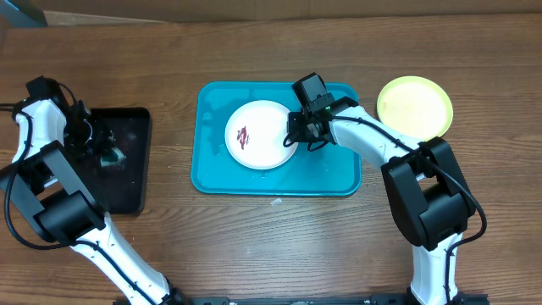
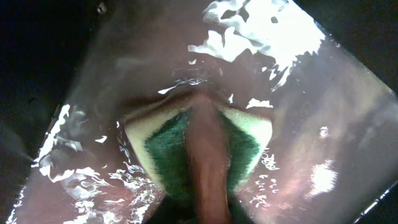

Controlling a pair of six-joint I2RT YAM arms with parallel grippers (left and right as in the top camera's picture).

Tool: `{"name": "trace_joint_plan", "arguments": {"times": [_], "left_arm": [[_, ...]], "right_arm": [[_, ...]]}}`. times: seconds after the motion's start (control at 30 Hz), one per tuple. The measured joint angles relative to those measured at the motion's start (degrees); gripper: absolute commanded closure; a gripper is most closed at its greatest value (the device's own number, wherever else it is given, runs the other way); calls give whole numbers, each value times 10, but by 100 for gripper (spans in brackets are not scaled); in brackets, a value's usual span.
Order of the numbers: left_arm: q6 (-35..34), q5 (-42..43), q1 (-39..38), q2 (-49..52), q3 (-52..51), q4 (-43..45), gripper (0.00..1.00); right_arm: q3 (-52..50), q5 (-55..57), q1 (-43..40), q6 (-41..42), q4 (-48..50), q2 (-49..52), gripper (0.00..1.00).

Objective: Clean dirty plates on tray and stack at the side
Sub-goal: 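Dip the sponge into the black tray with the left gripper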

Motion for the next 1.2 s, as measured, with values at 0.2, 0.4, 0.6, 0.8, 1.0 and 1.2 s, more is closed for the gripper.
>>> {"name": "trace_joint_plan", "arguments": {"times": [0.2,0.4,0.6,0.8,1.0,1.2], "left_arm": [[0,0,0,0,0,-1,0],[-2,0,0,0,0,-32,1],[-5,0,0,0,0,-74,56],[-2,3,0,0,0,-77,96],[-2,4,0,0,-1,-71,0],[-4,1,0,-1,-1,-26,0]], "right_arm": [[0,0,0,0,0,0,96],[0,0,0,0,0,0,96],[0,0,0,0,0,0,96],[0,0,0,0,0,0,96],[0,0,0,0,0,0,96],[0,0,0,0,-1,0,96]]}}
